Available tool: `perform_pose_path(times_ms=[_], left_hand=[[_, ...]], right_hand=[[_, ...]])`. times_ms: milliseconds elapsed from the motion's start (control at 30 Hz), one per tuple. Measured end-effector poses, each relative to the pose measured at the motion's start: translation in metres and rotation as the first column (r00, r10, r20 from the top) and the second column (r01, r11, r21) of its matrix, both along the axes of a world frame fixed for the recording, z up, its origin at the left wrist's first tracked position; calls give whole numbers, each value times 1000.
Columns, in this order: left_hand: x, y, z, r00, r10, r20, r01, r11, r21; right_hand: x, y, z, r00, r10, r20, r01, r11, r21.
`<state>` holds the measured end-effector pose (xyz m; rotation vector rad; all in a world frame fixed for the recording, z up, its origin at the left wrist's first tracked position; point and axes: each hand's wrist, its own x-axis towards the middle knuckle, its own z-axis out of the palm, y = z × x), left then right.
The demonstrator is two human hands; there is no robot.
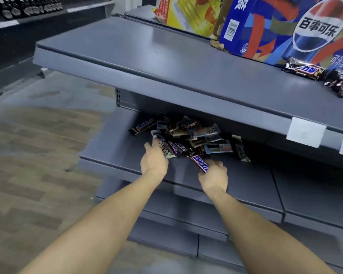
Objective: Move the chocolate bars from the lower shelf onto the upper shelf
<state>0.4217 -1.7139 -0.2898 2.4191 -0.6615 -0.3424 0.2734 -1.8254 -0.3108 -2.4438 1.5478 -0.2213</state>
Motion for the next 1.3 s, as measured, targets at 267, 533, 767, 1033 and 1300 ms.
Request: perform_pose_path(times_ms=[267,533,767,1033,1300], left_hand=[[19,29,-16,990,-75,118,47,974,220],[9,26,-23,990,-49,133,25,984,174],[23,46,-20,990,28,137,-24,999,-27],[19,62,-6,921,-154,357,146,988,50],[5,63,-9,937,-164,309,192,979,-62]], right_hand=[[-6,17,5,993,31,-115,-40,996,-82],[-10,11,5,998,-54,24,52,995,81],[0,19,7,988,56,143,-79,984,158],[9,16,8,948,316,19,-313,926,213],[1,8,9,867,423,-263,-464,878,-116]])
